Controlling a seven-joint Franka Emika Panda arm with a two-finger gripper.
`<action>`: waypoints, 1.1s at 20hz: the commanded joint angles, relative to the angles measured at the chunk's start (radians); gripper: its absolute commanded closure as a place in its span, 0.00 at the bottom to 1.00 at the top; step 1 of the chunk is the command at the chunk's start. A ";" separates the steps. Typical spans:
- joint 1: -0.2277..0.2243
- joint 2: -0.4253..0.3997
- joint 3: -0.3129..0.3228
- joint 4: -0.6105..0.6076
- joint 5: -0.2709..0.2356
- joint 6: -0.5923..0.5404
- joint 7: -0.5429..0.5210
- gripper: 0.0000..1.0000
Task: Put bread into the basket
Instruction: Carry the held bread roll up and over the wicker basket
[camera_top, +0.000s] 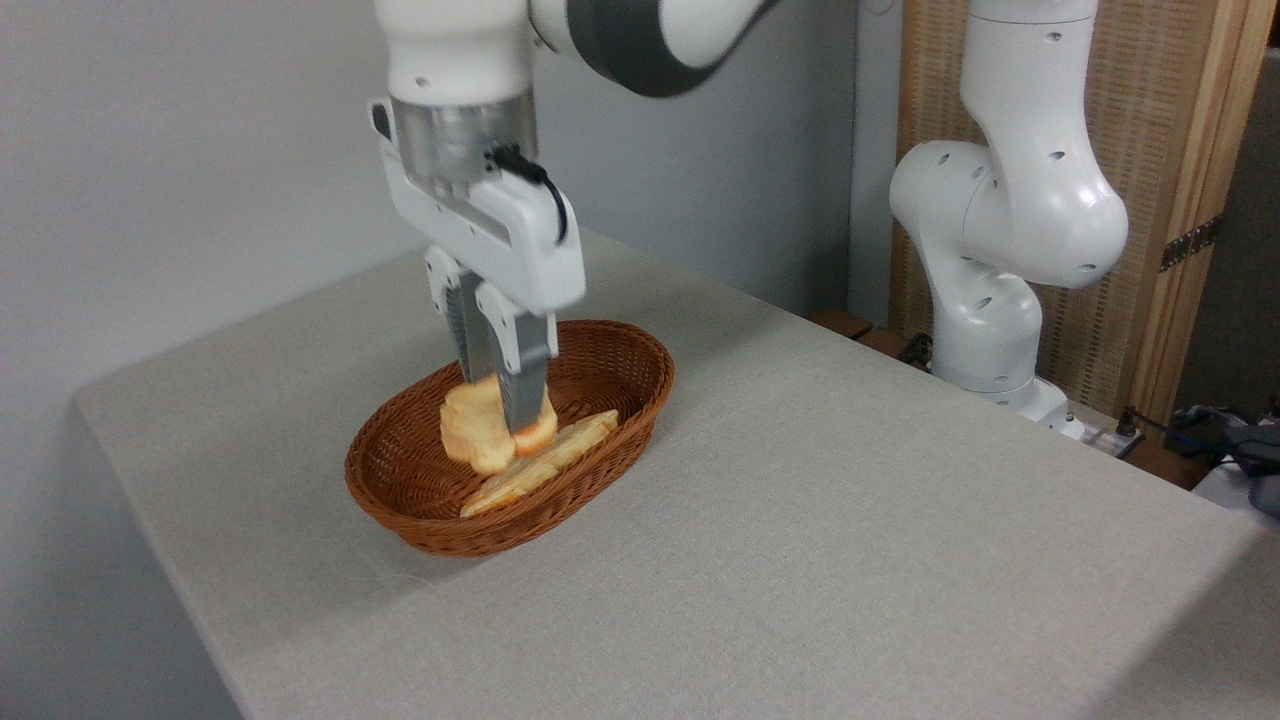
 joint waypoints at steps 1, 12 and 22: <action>-0.001 -0.005 -0.096 0.000 -0.013 -0.022 -0.130 0.57; -0.018 0.008 -0.159 -0.001 0.001 -0.039 -0.236 0.00; -0.032 0.006 -0.147 0.000 0.007 -0.039 -0.200 0.00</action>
